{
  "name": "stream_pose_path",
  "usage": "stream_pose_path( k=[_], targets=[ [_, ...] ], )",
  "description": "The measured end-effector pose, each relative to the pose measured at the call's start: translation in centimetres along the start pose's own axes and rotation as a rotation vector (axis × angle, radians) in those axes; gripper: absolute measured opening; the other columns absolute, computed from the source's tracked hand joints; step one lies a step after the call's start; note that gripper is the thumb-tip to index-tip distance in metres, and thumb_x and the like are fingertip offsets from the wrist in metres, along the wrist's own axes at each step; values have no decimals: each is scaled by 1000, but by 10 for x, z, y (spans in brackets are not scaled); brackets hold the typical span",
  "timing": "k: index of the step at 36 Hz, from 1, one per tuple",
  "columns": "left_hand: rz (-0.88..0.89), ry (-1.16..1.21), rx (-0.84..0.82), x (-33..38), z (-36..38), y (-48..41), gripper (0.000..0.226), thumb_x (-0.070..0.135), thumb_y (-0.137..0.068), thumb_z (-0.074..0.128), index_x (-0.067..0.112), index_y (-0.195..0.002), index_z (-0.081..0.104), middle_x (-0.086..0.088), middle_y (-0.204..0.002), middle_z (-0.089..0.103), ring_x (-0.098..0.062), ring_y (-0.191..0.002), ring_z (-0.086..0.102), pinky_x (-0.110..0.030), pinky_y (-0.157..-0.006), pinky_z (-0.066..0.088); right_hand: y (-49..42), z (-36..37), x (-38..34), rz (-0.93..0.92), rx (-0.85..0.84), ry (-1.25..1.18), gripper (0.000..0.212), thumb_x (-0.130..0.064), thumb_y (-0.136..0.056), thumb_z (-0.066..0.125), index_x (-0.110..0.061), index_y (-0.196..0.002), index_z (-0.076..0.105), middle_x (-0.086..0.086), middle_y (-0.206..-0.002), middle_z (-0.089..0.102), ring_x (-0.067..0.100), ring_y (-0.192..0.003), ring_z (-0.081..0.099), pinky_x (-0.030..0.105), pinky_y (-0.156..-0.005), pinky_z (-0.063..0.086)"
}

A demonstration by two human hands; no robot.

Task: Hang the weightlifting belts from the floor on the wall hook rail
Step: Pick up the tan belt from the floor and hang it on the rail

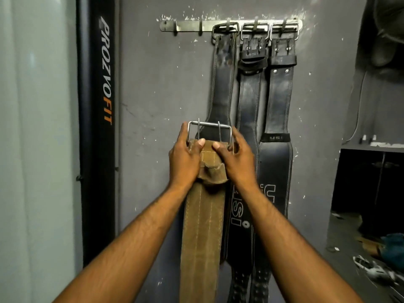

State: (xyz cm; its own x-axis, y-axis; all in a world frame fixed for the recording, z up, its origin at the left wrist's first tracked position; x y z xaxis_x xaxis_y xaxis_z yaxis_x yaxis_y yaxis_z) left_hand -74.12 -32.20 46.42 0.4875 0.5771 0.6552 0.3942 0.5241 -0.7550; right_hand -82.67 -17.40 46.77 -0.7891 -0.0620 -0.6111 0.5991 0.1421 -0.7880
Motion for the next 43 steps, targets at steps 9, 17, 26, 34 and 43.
stream_pose_path(
  k=[9,17,26,34,43],
  targets=[
    [153,-20,108,50,7,-142,61,28,-97,62,16,-152,38,-5,-153,46,-16,-138,45,-8,-99,30,-132,13,-63,-171,151,12,35,-26,-86,78,-17,-113,59,-16,-79,57,-6,-68,54,11,-63,45],
    [158,48,-27,81,23,-307,71,50,-82,69,18,-142,49,-11,-143,55,-27,-128,57,-47,-105,50,-256,29,-119,-241,80,72,53,-26,-91,73,-10,-139,56,7,-135,63,17,-119,60,32,-107,48],
    [195,-28,-14,104,43,-386,38,34,-91,67,6,-116,65,-13,-115,69,-28,-106,67,-49,-95,56,-328,38,-138,-239,159,238,40,-19,-93,71,-10,-131,61,7,-134,64,24,-123,60,29,-97,48],
    [218,-90,12,72,40,-373,49,41,-90,60,14,-131,62,-9,-123,69,-26,-114,65,-44,-100,53,-309,56,-137,-302,170,474,31,-14,-97,60,-8,-126,59,9,-146,46,18,-93,59,24,-73,35],
    [85,271,-116,11,37,-253,44,46,-102,45,19,-136,54,-3,-127,66,-17,-112,65,-35,-95,55,-221,73,-83,-338,140,274,48,-15,-99,58,-14,-146,47,7,-149,37,7,-115,43,6,-91,31]
  ],
)
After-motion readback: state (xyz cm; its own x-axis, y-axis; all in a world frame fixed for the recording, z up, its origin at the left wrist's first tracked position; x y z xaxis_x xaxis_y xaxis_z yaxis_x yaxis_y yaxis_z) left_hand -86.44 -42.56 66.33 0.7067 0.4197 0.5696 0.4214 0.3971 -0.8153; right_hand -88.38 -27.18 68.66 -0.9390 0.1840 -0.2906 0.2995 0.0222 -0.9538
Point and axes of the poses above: each hand's wrist, its own y-axis away from the middle knuckle, its own z-axis out of the palm, x = y × z, the point moved 9 cm from there along -y, towards the middle knuckle
